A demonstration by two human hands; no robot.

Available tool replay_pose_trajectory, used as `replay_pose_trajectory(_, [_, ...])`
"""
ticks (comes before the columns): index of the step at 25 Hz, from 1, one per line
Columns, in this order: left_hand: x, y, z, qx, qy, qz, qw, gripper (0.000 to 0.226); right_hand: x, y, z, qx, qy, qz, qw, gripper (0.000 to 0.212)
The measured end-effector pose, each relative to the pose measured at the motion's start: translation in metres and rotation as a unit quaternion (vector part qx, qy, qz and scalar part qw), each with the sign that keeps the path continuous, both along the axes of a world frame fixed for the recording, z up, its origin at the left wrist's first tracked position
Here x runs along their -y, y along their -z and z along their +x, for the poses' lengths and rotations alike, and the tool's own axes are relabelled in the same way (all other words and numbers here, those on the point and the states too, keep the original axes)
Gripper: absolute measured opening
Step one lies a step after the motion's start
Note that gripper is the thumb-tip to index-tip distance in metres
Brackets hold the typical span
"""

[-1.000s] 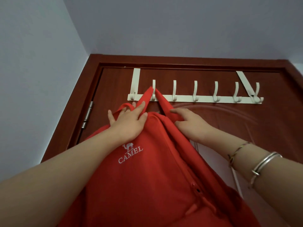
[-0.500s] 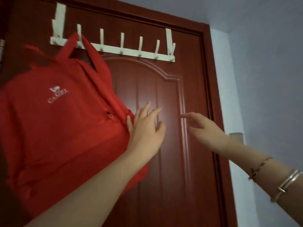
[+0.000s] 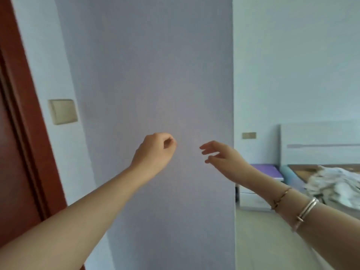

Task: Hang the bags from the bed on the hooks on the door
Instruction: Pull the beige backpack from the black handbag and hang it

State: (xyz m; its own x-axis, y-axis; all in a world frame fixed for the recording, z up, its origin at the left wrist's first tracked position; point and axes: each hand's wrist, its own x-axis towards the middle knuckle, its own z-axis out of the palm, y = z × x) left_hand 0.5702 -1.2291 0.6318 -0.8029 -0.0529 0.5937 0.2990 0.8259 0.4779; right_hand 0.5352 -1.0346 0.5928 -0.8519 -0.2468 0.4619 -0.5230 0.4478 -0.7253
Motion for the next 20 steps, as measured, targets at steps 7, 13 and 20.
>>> replay_pose_trajectory(7, [-0.230, 0.077, -0.124, 0.117, 0.275, 0.019, 0.954, 0.026, -0.225, 0.070, -0.029, 0.085, 0.267, -0.020, 0.960, 0.034])
replay_pose_trajectory(13, [-0.388, 0.137, -0.206, 0.196, 0.403, -0.008, 0.894, 0.022, -0.373, 0.115, -0.034, 0.148, 0.441, -0.079, 0.882, 0.028])
replay_pose_trajectory(20, [-0.576, 0.197, -0.235, 0.268, 0.486, -0.020, 0.832, 0.020, -0.542, 0.183, -0.004, 0.213, 0.547, -0.122, 0.800, 0.027])
